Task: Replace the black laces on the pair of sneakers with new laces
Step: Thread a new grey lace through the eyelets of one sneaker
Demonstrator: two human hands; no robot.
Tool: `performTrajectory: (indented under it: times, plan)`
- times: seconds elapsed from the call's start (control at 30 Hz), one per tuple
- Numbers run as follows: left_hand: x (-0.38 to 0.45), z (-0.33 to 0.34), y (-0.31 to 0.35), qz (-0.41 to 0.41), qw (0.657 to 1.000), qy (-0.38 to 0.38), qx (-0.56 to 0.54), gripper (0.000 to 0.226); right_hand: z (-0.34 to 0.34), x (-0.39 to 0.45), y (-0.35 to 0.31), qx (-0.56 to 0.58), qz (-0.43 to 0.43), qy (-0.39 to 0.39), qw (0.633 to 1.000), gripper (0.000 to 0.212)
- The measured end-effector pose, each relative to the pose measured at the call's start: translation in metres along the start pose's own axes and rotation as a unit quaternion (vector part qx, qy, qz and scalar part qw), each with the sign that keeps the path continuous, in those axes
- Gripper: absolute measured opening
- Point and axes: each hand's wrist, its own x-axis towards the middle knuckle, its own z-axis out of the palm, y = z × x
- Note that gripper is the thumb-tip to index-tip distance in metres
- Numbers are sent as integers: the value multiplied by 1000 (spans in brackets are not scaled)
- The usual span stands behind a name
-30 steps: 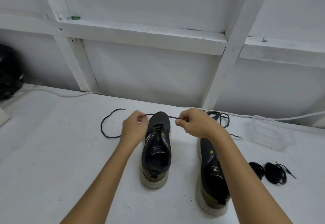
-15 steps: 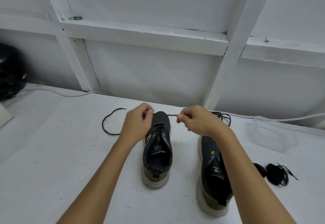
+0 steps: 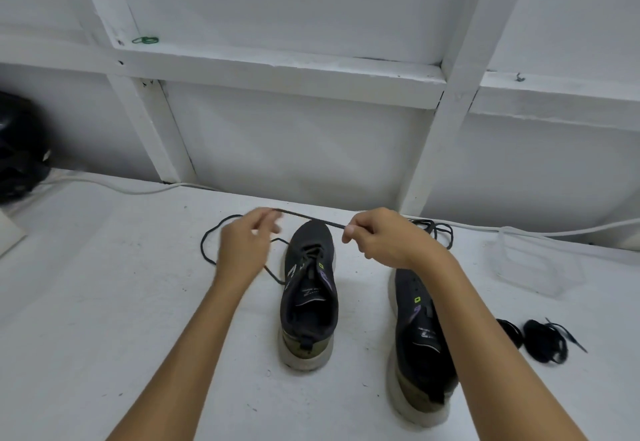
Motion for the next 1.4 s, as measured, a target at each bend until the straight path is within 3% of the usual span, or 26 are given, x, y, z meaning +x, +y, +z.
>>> performTrajectory:
  times: [0.07,0.1,0.17,0.27,0.33,0.43,0.5,0.7,0.8,0.87,0.97,1.07,1.13,1.2,1.3,1.4]
  plan:
    - [8,-18,-16,-97,993,53,38,17,-1,-2,4,-6,8,6,1000,26]
    - [9,-25,-23,-104,990,45,87,19,-1,-2,5,-8,8,9,1000,26]
    - [4,-29,-26,-17,987,-5,163,31,2,-2,1,-9,3,8,1000,25]
    - [-8,-14,-4,168,975,-66,131,34,8,2,-11,-19,-13,-6,1000,25]
    - [-12,-1,9,203,967,-108,108,25,13,7,-19,-19,-27,-13,999,24]
    - [-10,9,14,156,965,-183,100,11,16,11,-26,-26,-35,-12,999,26]
    - [-7,7,10,144,965,-192,105,10,14,10,-23,-37,-19,-14,999,24]
    - [8,-2,-7,146,972,-64,174,12,23,10,-8,-32,26,-22,999,23]
    - [1,7,-14,122,972,-35,197,20,40,18,-2,-25,74,33,996,20]
    - [-7,14,-15,99,976,-29,193,31,50,20,2,25,105,100,989,16]
    - [-15,23,-19,95,979,-71,168,24,64,17,8,160,140,179,961,15]
    - [-21,28,-18,81,974,-132,164,21,81,15,12,341,192,219,894,15]
    - [-23,30,-17,69,976,-133,157,27,94,14,13,439,224,215,843,7]
    - [-23,31,-16,58,977,-130,159,23,106,15,14,483,235,212,817,11]
    - [-20,32,-16,32,965,-178,188,3,120,16,17,481,227,210,820,7]
    - [-19,33,-18,5,958,-212,194,13,125,16,19,430,214,219,849,8]
